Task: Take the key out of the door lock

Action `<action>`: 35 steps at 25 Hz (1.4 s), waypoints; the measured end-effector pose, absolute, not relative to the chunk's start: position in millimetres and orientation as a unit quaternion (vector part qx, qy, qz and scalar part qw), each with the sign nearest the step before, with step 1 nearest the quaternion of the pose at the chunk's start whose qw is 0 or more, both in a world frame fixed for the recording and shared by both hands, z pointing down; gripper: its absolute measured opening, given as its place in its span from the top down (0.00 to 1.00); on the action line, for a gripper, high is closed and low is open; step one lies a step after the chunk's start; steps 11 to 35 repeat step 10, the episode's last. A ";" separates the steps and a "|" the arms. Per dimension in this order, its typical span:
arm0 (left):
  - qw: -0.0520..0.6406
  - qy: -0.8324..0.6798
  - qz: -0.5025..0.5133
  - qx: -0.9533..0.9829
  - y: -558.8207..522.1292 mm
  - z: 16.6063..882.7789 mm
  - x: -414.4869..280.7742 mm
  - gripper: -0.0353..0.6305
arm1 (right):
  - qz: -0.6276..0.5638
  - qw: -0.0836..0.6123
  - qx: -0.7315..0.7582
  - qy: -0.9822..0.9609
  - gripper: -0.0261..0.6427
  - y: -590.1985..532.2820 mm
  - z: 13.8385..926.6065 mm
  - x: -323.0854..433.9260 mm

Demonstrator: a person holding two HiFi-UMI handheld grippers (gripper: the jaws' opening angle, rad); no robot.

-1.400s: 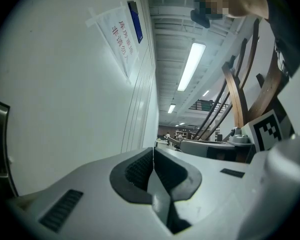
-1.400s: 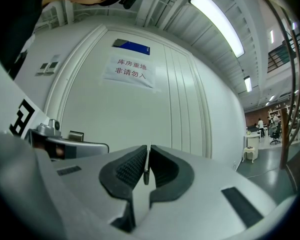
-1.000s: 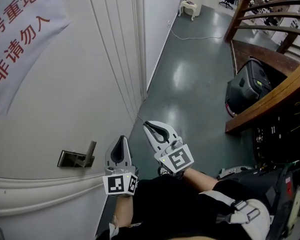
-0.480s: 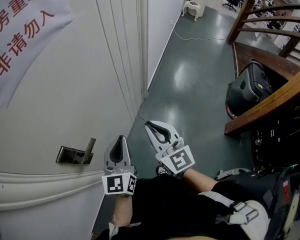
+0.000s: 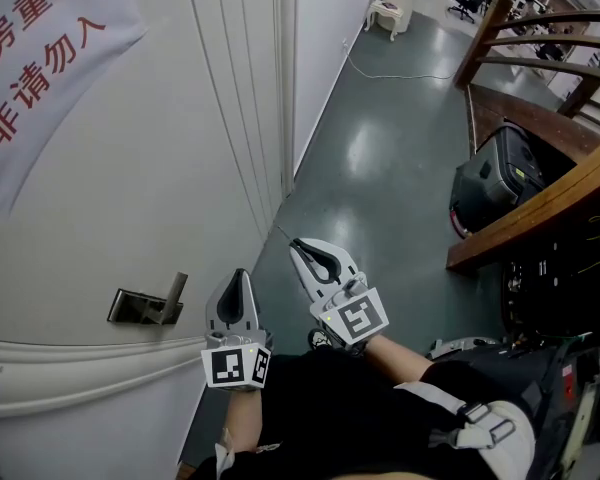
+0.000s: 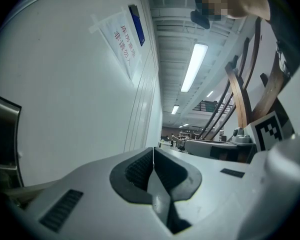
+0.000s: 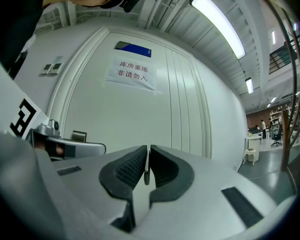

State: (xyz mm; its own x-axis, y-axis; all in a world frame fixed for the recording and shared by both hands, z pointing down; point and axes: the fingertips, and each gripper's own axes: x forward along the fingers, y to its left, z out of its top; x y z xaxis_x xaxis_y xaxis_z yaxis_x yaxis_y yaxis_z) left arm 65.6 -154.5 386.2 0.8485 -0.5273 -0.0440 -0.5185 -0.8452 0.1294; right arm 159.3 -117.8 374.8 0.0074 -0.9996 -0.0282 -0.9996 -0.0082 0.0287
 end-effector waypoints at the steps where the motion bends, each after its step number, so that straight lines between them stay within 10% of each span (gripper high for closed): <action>1: 0.056 -0.272 -0.039 0.960 -154.1 386.2 66.3 0.91 | -0.017 0.001 0.713 -0.701 0.92 -117.9 372.6 161.2; 35: 0.058 -0.270 -0.039 0.960 -155.4 387.4 70.4 0.91 | -0.015 0.001 0.717 -0.697 0.92 -118.2 372.3 166.6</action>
